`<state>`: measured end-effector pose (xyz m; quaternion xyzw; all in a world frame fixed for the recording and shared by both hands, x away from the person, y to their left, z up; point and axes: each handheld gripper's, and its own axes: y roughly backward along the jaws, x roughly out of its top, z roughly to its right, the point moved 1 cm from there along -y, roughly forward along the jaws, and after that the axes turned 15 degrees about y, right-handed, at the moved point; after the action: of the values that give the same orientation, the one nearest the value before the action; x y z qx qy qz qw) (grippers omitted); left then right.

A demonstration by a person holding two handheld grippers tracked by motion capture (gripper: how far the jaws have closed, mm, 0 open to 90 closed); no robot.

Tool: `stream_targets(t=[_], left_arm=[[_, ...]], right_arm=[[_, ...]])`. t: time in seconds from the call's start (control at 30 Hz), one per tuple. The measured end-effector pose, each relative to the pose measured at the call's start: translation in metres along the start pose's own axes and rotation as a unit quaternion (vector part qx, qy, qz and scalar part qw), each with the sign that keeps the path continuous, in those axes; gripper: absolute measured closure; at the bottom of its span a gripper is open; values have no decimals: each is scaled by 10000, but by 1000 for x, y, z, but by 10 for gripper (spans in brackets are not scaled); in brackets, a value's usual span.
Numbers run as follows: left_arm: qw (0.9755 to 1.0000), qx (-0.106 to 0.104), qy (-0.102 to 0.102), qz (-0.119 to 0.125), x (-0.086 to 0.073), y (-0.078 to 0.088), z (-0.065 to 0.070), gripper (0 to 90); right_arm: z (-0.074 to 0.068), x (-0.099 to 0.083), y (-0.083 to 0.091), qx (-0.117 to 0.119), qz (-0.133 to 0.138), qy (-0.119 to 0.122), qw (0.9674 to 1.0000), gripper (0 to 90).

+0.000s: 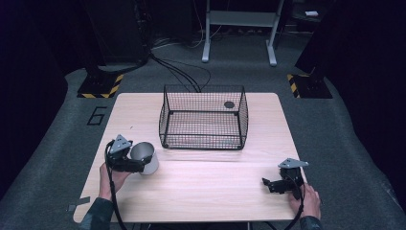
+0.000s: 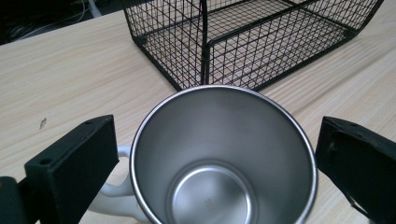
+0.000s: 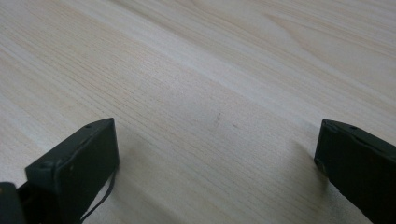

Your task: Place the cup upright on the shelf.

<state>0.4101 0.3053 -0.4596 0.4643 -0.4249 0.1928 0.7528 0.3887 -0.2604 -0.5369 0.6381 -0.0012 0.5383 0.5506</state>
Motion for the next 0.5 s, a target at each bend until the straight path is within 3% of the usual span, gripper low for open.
stream_targets(t=[0.5], left_arm=[[9997, -61, -166, -143, 2, -12, 1, 51]], right_arm=[[0, 0, 0, -1, 0, 1, 10000, 0]])
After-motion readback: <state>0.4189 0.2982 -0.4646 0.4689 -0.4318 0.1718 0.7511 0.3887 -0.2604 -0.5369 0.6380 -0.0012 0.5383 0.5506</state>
